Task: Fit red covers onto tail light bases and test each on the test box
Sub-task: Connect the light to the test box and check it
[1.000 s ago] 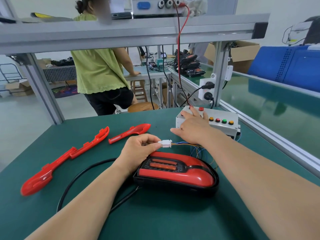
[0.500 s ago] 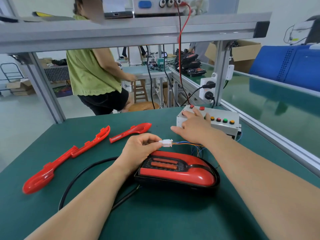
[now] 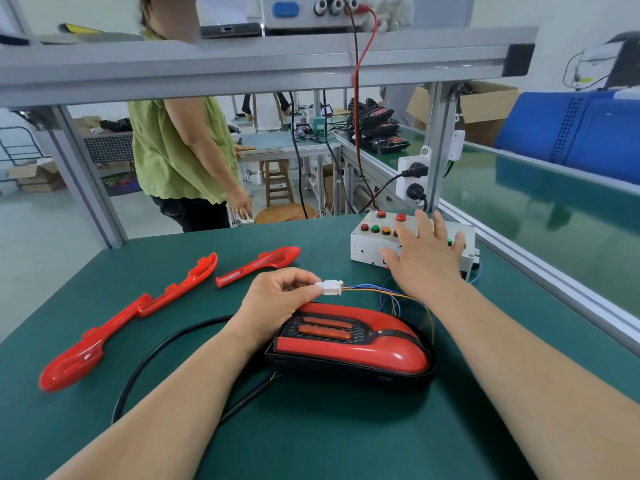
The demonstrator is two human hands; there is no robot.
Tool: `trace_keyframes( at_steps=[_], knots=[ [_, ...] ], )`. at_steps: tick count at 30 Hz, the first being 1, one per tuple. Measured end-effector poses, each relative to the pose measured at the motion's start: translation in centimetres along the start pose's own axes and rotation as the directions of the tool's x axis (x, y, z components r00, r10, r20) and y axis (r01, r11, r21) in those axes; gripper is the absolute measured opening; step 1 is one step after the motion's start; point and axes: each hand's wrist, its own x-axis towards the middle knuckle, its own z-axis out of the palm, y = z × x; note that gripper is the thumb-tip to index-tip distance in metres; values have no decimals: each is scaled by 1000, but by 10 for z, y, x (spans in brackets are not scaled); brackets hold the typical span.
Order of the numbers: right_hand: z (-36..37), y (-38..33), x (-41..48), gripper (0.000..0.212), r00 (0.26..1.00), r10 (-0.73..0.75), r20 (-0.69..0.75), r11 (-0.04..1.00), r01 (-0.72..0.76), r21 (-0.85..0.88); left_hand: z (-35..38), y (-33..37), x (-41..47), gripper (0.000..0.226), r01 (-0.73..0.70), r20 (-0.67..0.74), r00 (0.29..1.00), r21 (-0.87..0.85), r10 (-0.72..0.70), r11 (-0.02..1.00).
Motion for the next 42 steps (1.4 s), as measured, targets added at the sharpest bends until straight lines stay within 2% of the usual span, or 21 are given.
trace_keyframes(
  at_steps=[21,36,42],
  knots=[
    [7,-1,11,62,995,-90,45,994,93,-56,-2,-1,1,23,-3,1,1000,31,3,1000],
    [6,-3,8,62,995,-89,36,994,91,-53,-1,1,1,17,11,-34,999,73,-9,997],
    [3,-5,8,63,995,-83,51,996,84,-30,-2,0,1,22,0,-40,999,93,4,996]
  ],
)
